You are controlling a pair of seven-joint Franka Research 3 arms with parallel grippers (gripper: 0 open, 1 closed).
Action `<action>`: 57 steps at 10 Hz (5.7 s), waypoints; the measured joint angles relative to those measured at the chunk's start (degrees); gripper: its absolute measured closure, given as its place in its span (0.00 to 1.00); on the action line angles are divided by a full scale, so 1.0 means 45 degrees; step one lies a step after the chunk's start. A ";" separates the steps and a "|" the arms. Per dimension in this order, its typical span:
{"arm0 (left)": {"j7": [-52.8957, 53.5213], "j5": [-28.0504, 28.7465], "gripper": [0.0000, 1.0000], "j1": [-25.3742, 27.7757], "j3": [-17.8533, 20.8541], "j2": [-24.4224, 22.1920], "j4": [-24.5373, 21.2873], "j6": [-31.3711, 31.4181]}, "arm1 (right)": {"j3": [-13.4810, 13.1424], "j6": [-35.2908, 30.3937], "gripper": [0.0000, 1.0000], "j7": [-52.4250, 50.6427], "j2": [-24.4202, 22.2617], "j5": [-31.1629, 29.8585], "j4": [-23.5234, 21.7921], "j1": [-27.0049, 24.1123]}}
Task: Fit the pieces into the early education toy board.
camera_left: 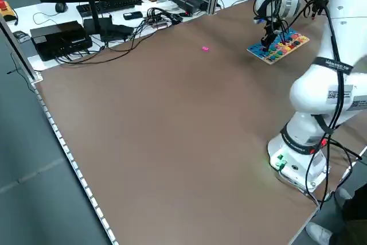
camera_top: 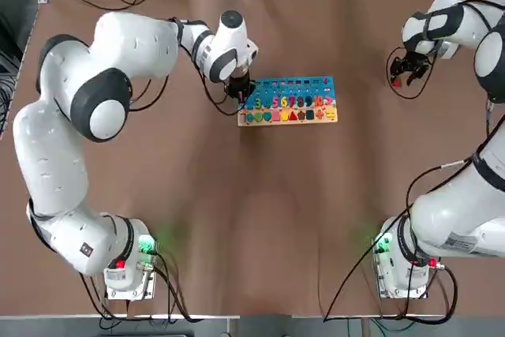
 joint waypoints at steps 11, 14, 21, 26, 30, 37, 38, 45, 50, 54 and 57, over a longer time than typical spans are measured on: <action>-0.0128 0.0177 0.86 -0.0106 0.0161 0.0517 0.0329 0.0069 | 0.0000 0.0402 0.30 -0.0439 0.0144 0.0113 0.0122 -0.0022; -0.0128 0.0183 0.86 -0.0107 0.0154 0.0612 0.0333 0.0058 | -0.0002 0.0501 0.30 -0.0449 0.0295 0.0159 0.0122 -0.0036; -0.0128 0.0185 0.86 -0.0185 0.0146 0.1086 0.0686 0.0059 | -0.0004 0.0523 0.40 -0.0470 0.0362 0.0170 0.0122 -0.0065; -0.0128 0.0230 0.86 -0.0295 0.0146 0.1101 0.0684 0.0058 | -0.0004 0.0523 0.44 -0.0492 0.0362 0.0172 0.0122 -0.0065; -0.0126 0.0272 0.86 -0.0295 0.0151 0.1101 0.0682 0.0058 | -0.0004 0.0523 0.49 -0.0507 0.0367 0.0174 0.0122 -0.0065; -0.0121 0.0490 0.86 -0.0293 0.0158 0.1107 0.0629 0.0028 | -0.0004 0.0522 0.61 -0.0517 0.0375 0.0179 0.0122 -0.0066; -0.0120 0.0491 0.86 -0.0294 0.0157 0.1107 0.0629 0.0028 | -0.0004 0.0521 0.64 -0.0517 0.0374 0.0180 0.0122 -0.0066; -0.0119 0.0495 0.83 -0.0293 0.0156 0.1107 0.0628 0.0028 | 0.0070 0.0330 0.64 -0.0518 0.0330 0.0180 0.0262 0.0007; -0.0119 0.0496 0.79 -0.0288 0.0156 0.1039 0.0637 -0.0011 | 0.0208 -0.3204 0.64 0.0093 -0.0928 0.0204 0.2057 0.0849; -0.0118 0.0499 0.79 -0.0263 0.0156 0.0497 0.0640 -0.0588 | 0.0817 -0.4216 0.64 0.2578 -0.1405 0.0228 0.2349 0.2229; 0.0461 0.0509 0.79 0.0078 0.0195 -0.0056 0.0673 -0.1087 | 0.1050 -0.4136 0.64 0.4023 -0.1379 0.0378 0.2306 0.3618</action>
